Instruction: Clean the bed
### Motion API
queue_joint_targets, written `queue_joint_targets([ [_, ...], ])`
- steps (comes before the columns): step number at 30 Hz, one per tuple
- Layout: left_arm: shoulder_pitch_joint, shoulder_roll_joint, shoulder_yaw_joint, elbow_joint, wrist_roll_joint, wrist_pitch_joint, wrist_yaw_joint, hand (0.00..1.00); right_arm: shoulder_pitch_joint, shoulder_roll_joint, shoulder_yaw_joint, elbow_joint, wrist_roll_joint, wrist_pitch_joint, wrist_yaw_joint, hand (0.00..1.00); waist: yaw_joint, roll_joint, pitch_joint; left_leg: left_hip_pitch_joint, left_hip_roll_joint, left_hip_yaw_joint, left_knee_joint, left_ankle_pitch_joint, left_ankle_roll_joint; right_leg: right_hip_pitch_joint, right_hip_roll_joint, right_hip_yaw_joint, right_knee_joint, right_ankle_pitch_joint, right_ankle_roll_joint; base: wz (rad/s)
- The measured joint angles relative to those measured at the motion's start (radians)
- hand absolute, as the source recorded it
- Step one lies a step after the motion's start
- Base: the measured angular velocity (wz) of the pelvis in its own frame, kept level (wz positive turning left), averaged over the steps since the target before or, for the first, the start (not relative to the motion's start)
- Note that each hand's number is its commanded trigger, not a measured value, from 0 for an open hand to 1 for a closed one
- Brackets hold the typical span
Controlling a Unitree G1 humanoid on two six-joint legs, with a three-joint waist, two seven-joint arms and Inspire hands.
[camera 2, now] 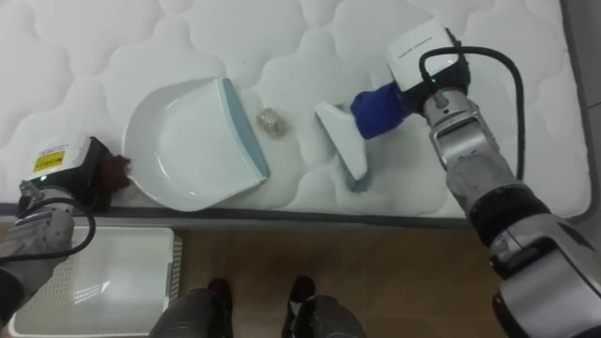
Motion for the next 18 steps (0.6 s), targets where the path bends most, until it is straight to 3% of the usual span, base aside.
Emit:
queue_joint_targets([
  [6,0.005,-0.016,0.000,-0.005,0.002,0.013,-0.004,1.00,0.000,0.003,0.000,0.000,-0.006,-0.005,0.000,1.00,0.010,0.007,-0.0037,0.000,-0.003,-0.007,0.003,0.000,0.000,0.005,-0.006,-0.020,0.000,0.000,0.000,0.00],
  [11,0.016,-0.044,0.000,-0.005,0.003,0.030,0.000,1.00,0.001,0.004,-0.001,0.000,-0.005,-0.007,-0.024,1.00,0.012,0.026,-0.0041,0.004,-0.010,-0.026,0.005,0.000,0.000,0.020,-0.008,-0.031,-0.001,0.000,0.000,0.07],
  [18,0.055,-0.080,0.009,-0.009,0.019,0.037,-0.011,1.00,0.002,0.030,-0.014,0.000,0.027,-0.038,-0.039,1.00,0.020,0.046,-0.0081,0.007,-0.012,-0.027,-0.002,0.002,-0.001,0.019,-0.010,-0.032,0.002,0.000,0.000,0.00],
])
